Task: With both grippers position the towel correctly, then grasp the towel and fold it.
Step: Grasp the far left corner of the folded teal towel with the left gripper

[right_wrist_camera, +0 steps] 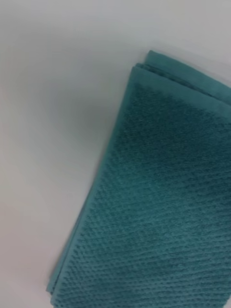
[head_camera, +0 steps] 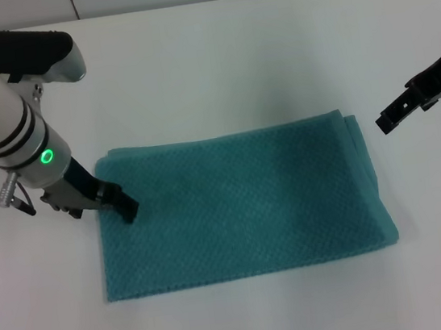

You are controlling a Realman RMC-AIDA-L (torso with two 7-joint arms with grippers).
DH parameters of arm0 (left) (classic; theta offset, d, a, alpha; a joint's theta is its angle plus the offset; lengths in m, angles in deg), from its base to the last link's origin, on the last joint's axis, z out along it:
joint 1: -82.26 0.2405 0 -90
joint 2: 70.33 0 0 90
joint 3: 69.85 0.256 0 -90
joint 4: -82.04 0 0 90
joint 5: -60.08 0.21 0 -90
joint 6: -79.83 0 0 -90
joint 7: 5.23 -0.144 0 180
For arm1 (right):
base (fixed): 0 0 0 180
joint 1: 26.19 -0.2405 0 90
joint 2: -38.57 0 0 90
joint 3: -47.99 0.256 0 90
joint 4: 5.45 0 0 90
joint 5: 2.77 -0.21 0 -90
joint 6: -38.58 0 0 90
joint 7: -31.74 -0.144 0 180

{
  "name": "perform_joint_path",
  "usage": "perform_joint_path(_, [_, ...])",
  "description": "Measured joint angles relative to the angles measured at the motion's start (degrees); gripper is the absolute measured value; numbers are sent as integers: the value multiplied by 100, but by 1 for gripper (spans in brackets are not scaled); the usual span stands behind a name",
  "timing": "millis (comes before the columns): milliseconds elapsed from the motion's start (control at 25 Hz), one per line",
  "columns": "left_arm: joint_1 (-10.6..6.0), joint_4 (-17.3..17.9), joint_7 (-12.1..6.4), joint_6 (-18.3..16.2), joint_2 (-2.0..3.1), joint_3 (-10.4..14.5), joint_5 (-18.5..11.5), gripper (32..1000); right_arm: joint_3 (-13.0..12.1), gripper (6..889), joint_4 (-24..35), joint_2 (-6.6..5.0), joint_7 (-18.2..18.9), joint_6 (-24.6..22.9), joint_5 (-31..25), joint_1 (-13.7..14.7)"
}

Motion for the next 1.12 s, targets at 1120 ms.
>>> perform_joint_path(1120, [-16,-295,-11,-372,25,202,71,847,0,852,0,0,23,-12,-10,-16])
